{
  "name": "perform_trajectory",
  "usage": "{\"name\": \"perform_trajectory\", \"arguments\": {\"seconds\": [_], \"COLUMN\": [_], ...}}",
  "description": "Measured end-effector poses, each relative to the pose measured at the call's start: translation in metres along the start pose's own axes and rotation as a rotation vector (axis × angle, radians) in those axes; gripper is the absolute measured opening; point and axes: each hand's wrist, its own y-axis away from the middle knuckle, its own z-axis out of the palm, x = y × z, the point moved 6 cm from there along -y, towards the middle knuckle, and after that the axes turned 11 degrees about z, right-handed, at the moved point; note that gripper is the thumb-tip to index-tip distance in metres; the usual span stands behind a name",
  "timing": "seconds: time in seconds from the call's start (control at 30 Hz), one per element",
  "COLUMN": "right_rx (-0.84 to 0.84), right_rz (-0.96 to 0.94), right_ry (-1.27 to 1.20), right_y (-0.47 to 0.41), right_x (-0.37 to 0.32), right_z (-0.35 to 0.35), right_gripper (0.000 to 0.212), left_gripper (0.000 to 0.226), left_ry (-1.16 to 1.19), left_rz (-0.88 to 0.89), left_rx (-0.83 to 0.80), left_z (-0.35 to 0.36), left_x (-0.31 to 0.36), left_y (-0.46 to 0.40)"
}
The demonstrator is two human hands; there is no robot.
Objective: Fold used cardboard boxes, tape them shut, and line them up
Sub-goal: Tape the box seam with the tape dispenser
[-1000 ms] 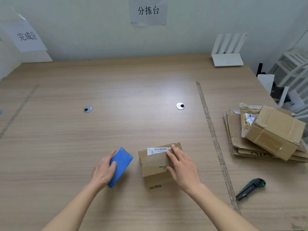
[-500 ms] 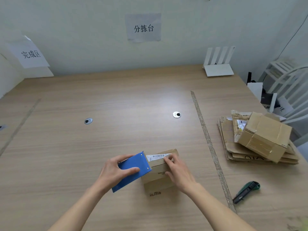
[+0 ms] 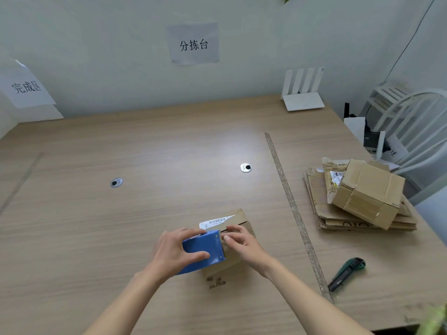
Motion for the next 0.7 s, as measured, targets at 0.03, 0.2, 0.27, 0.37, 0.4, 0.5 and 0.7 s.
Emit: {"name": "perform_trajectory", "arguments": {"seconds": [0.03, 0.2, 0.27, 0.37, 0.4, 0.5, 0.7], "right_rx": [-0.022, -0.090, -0.110, -0.131, -0.136, -0.122, -0.033], "right_rz": [0.007, 0.010, 0.019, 0.028, 0.024, 0.014, 0.034], "right_ry": [0.002, 0.006, 0.005, 0.004, 0.005, -0.002, -0.013], "right_y": [0.000, 0.001, 0.000, -0.002, -0.003, -0.005, -0.009], "right_x": [0.000, -0.004, -0.006, -0.008, -0.009, -0.012, -0.010], "right_z": [0.001, 0.002, 0.001, 0.001, 0.001, -0.001, -0.013], "right_gripper": [0.021, 0.027, 0.028, 0.030, 0.030, 0.026, 0.011], "left_gripper": [0.052, 0.052, 0.052, 0.053, 0.053, 0.053, 0.055], "left_ry": [-0.009, -0.022, -0.014, 0.001, 0.010, 0.029, 0.039], "left_rz": [0.012, 0.036, 0.036, 0.036, 0.035, 0.039, 0.019], "left_rx": [-0.002, 0.003, -0.001, 0.000, 0.000, -0.005, -0.014], "left_z": [0.001, -0.001, -0.002, -0.004, -0.005, -0.007, -0.008], "left_x": [0.001, 0.004, 0.004, 0.005, 0.006, 0.008, 0.006], "left_y": [-0.001, -0.005, -0.005, -0.005, -0.006, -0.009, -0.011]}}
